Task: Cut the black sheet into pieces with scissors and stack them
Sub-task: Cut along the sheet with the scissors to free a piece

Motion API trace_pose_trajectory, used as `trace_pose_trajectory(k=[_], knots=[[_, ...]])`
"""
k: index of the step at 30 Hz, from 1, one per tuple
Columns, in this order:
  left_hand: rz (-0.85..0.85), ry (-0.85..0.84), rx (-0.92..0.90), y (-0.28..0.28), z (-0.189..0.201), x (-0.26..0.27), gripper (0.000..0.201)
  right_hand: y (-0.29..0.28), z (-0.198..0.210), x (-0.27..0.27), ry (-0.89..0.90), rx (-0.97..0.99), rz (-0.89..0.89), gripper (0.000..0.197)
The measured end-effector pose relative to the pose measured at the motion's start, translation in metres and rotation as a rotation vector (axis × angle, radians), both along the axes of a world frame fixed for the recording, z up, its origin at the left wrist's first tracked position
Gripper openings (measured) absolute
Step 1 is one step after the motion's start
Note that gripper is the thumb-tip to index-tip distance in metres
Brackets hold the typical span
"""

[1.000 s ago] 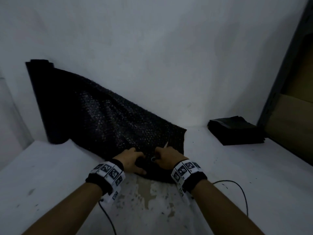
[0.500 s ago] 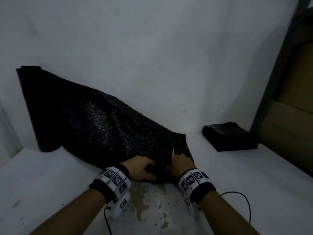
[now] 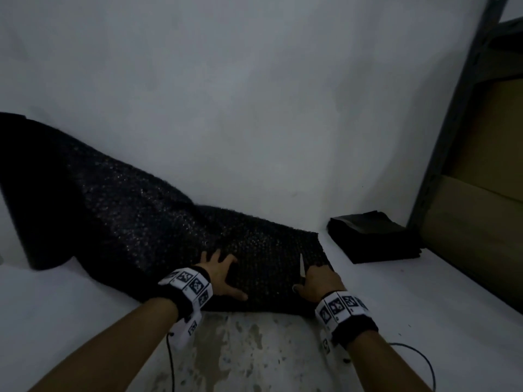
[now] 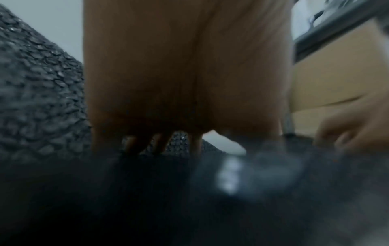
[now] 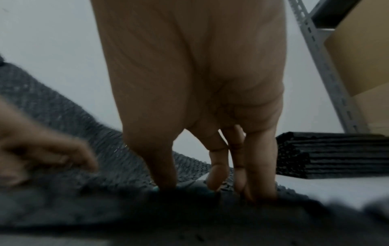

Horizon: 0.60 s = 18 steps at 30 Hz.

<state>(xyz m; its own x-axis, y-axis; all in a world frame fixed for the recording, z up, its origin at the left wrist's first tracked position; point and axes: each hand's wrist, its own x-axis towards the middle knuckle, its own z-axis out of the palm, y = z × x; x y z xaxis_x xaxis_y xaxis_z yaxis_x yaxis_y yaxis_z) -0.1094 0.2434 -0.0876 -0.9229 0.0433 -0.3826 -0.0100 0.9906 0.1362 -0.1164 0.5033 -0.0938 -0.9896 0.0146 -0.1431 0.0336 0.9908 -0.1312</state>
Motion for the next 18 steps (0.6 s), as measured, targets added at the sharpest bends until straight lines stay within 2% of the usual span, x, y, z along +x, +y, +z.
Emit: trace_pose_trajectory(k=[4, 10, 13, 18], knots=[[-0.007, -0.079, -0.082, 0.007, -0.007, -0.003, 0.121, 0.003, 0.000, -0.014, -0.044, -0.007, 0.000, 0.035], [-0.041, -0.076, -0.118, 0.015, 0.004, -0.007, 0.121, 0.002, -0.004, -0.022, -0.033, -0.024, 0.017, 0.030], [-0.076, -0.040, -0.074, 0.015, 0.006, -0.006, 0.108, 0.006, 0.001, -0.022, -0.061, -0.035, 0.016, 0.025], [-0.134, 0.040, -0.001, 0.014, 0.009, -0.002, 0.091, 0.009, 0.002, -0.018, -0.056, -0.057, -0.011, 0.040]])
